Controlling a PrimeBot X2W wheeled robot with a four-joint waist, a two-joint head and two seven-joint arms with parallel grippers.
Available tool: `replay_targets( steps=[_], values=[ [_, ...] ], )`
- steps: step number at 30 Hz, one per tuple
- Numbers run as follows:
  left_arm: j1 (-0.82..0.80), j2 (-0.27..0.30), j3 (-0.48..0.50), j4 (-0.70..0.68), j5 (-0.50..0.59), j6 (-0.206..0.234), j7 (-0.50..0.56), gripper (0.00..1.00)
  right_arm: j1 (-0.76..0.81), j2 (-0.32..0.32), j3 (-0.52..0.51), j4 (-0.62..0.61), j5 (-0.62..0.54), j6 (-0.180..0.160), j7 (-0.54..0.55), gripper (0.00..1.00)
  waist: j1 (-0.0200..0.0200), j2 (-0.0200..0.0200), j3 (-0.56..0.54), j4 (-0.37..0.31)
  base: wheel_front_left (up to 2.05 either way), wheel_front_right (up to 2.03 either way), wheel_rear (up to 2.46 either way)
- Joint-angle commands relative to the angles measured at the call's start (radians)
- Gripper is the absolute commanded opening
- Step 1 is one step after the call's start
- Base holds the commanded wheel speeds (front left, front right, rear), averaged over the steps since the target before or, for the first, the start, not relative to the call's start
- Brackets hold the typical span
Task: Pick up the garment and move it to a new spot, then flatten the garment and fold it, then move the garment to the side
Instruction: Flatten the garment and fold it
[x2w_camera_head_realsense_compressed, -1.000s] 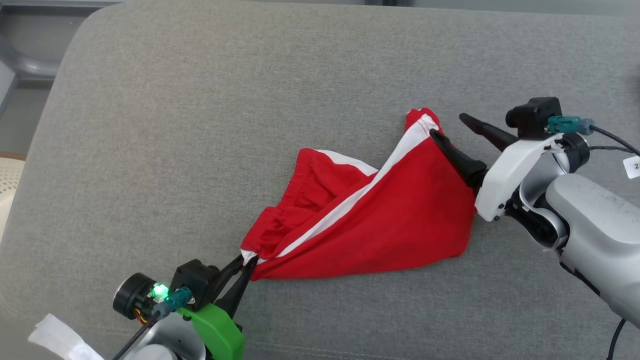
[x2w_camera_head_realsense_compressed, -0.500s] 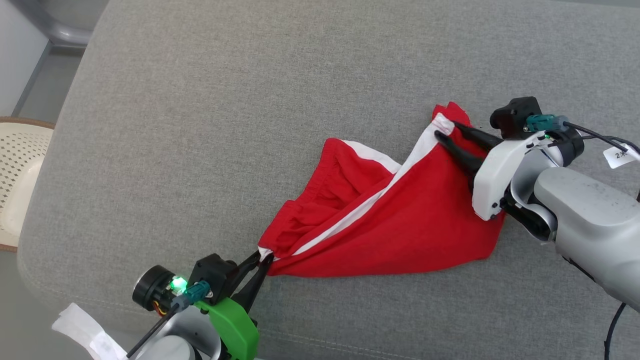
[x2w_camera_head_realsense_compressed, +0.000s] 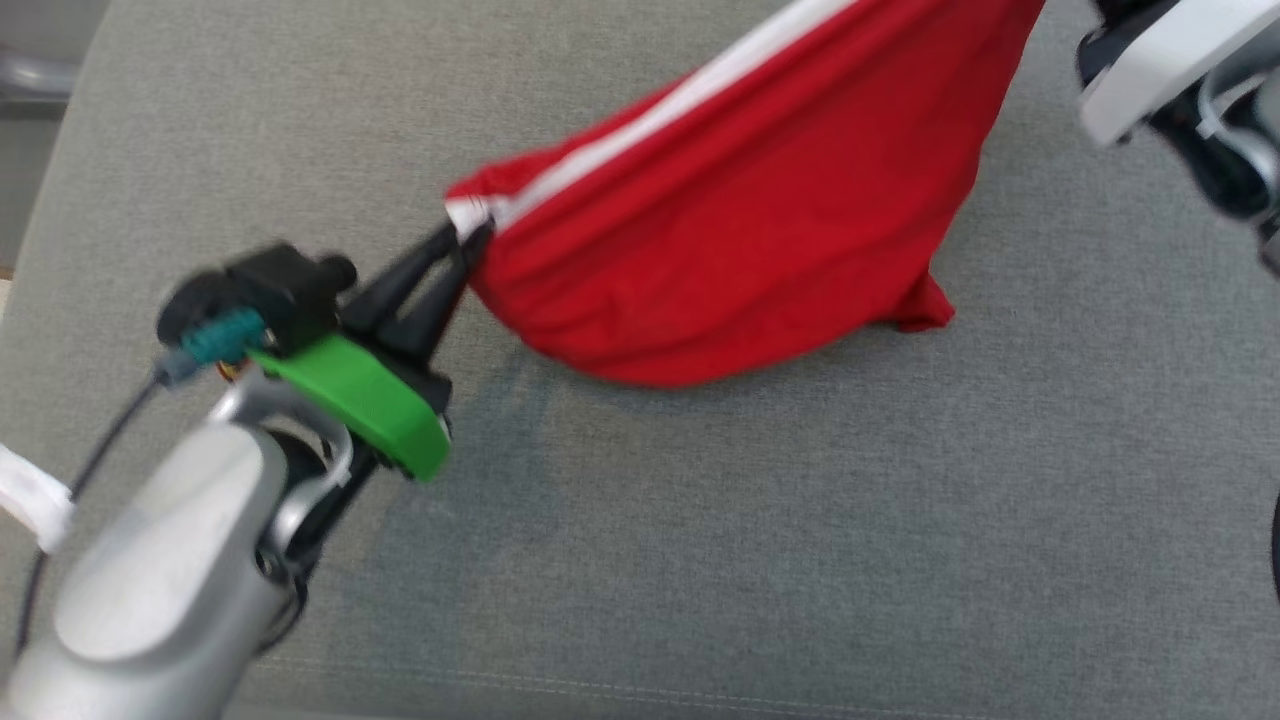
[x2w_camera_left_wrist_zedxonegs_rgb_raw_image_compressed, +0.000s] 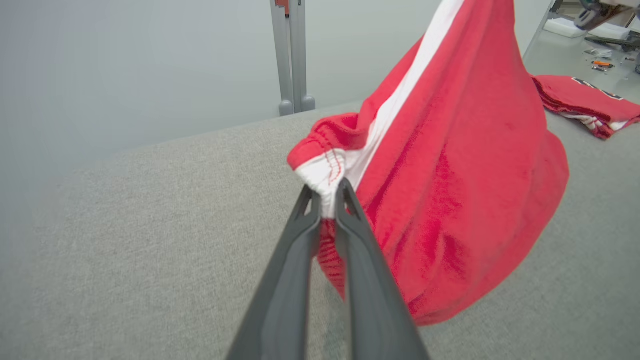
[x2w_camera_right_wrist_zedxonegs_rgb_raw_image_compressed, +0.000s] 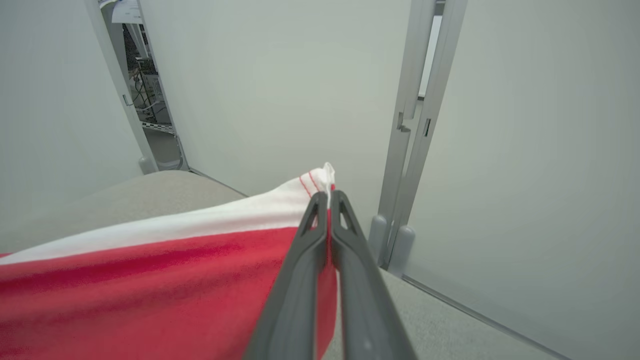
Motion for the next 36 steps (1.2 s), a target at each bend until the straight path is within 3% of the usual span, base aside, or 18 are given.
replay_targets(
  steps=[1, 6, 11, 15, 18, 26, 29, 36],
  values=[
    [-0.097, 0.021, 0.025, 0.016, -0.013, -0.010, 0.016, 0.00, -0.029, -0.017, -0.069, -0.018, -0.045, -0.001, -0.004, 0.00, 0.0000, 0.0000, 0.065, -0.062, 0.00, 0.00, 0.00],
    [-0.432, 0.016, 0.068, 0.087, -0.032, -0.028, 0.038, 0.00, -0.134, -0.015, -0.268, -0.080, -0.194, -0.001, -0.004, 0.00, 0.0000, 0.0000, 0.157, -0.149, 0.00, 0.00, 0.00],
    [-0.778, -0.050, 0.046, 0.197, 0.023, -0.032, -0.028, 0.00, -0.237, -0.009, -0.462, -0.132, -0.340, -0.001, -0.004, 0.00, 0.0000, 0.0000, 0.247, -0.221, 0.00, 0.00, 0.00],
    [-0.945, -0.122, 0.002, 0.280, 0.050, -0.032, -0.139, 0.00, -0.254, -0.020, -0.588, -0.197, -0.433, -0.001, -0.003, 0.00, 0.0000, 0.0000, 0.294, -0.245, 0.00, 0.00, 0.00],
    [-0.983, -0.155, -0.054, 0.325, 0.039, -0.033, -0.206, 0.00, -0.214, -0.030, -0.638, -0.253, -0.473, -0.001, -0.003, 0.00, 0.0000, 0.0000, 0.312, -0.249, 0.00, 0.00, 0.00],
    [-0.761, -0.125, -0.172, 0.305, -0.045, -0.032, -0.276, 0.00, 0.090, -0.036, -0.742, -0.426, -0.507, -0.001, -0.003, 0.00, 0.0000, 0.0000, 0.306, -0.230, 0.00, 0.00, 0.00],
    [-0.580, -0.106, -0.130, 0.213, -0.033, -0.032, -0.276, 0.00, 0.280, -0.031, -0.804, -0.496, -0.493, -0.001, -0.003, 0.00, 0.0000, 0.0000, 0.278, -0.213, 0.00, 0.00, 0.00],
    [-0.097, -0.071, -0.023, 0.005, -0.023, -0.031, -0.276, 0.00, 0.731, 0.078, -1.027, -0.662, -0.485, -0.001, -0.004, 0.00, 0.0000, 0.0000, 0.173, -0.189, 0.00, 0.00, 0.00]
  ],
)
